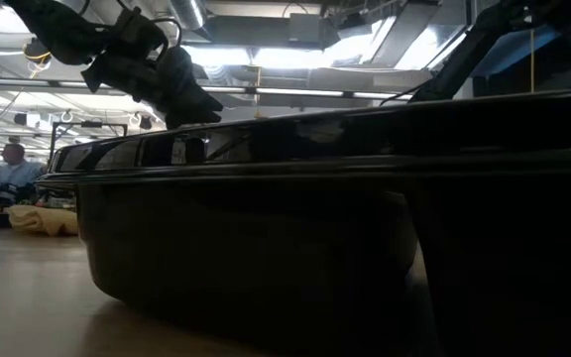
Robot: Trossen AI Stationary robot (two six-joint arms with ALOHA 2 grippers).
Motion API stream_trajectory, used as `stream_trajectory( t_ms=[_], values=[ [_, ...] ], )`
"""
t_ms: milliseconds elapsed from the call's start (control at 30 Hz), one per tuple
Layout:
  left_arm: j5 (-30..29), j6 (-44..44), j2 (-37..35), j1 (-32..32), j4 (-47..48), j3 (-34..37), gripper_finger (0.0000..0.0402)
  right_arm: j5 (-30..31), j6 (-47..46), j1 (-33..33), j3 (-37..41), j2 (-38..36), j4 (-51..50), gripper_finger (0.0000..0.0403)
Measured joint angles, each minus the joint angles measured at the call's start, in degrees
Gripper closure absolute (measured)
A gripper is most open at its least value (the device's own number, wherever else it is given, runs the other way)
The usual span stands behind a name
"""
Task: Pick and placing Produce into tupperware
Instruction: Put the red raspberry into the black container
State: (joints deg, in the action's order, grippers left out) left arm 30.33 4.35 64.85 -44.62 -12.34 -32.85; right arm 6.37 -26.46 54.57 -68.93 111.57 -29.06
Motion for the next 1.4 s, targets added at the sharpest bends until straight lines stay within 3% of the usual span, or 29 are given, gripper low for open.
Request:
stream_trajectory(
  t_ms=[367, 733, 900, 1100, 1400],
  values=[
    [0.02, 0.01, -0.01, 0.02, 0.0, 0.01, 0.0235, 0.07, 3.11, -0.98, 0.09, -1.72, -3.85, 0.029],
    [0.0, 0.02, 0.0, 0.02, 0.0, 0.01, 0.0235, -4.28, 5.98, -8.04, 0.09, -15.76, -9.85, 0.0289],
    [0.0, 0.02, 0.0, 0.02, 0.0, 0.01, 0.0235, -8.1, 5.98, -16.47, 0.07, -25.66, -11.54, 0.0289],
    [0.0, 0.02, 0.0, 0.02, 0.01, 0.01, 0.0235, -9.42, 2.56, -32.02, 0.0, -35.18, -10.98, 0.0289],
    [0.55, 1.6, 0.0, 3.08, -0.56, 0.01, 0.0235, -7.44, -2.33, -57.87, -0.02, -35.67, 0.75, 0.0291]
  ],
)
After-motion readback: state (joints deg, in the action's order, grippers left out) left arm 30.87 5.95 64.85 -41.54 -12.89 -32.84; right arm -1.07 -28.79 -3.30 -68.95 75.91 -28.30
